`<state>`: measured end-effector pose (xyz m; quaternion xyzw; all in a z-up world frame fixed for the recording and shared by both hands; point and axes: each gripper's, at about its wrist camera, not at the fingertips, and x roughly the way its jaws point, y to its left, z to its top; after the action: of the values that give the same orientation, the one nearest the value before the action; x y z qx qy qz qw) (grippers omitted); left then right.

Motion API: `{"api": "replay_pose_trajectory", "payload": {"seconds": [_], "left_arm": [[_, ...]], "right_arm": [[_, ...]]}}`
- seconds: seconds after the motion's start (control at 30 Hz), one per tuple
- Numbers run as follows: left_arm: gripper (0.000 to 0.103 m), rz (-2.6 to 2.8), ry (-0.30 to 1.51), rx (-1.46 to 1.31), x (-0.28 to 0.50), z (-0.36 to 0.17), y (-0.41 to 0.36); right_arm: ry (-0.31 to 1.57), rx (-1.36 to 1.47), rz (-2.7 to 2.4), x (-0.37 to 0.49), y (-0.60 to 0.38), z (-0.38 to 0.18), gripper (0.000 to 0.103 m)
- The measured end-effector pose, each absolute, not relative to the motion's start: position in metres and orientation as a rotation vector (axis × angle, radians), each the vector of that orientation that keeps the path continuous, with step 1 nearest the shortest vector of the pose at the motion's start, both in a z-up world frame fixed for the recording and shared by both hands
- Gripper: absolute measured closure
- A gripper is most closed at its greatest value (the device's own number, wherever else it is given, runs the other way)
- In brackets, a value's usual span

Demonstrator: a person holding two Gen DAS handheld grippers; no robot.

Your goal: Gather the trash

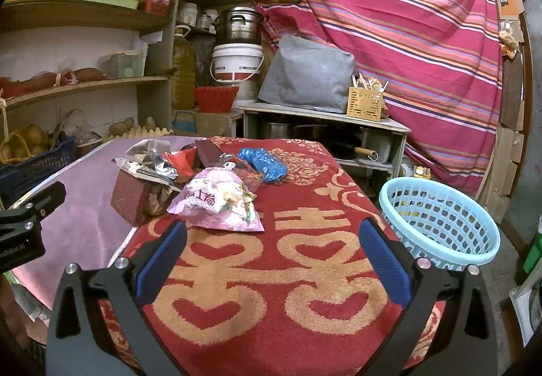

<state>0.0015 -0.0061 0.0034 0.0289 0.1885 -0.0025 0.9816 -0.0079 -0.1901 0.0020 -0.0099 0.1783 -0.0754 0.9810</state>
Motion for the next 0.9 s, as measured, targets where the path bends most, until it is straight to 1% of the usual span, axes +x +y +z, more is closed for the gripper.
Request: {"api": "replay_pose_trajectory", "payload": {"seconds": [0.9], "left_arm": [[0.005, -0.004, 0.377, 0.059, 0.0012, 0.0027, -0.0068]], "right_arm": [[0.360, -0.022, -0.151, -0.0072, -0.1882, 0.0011, 0.004]]}}
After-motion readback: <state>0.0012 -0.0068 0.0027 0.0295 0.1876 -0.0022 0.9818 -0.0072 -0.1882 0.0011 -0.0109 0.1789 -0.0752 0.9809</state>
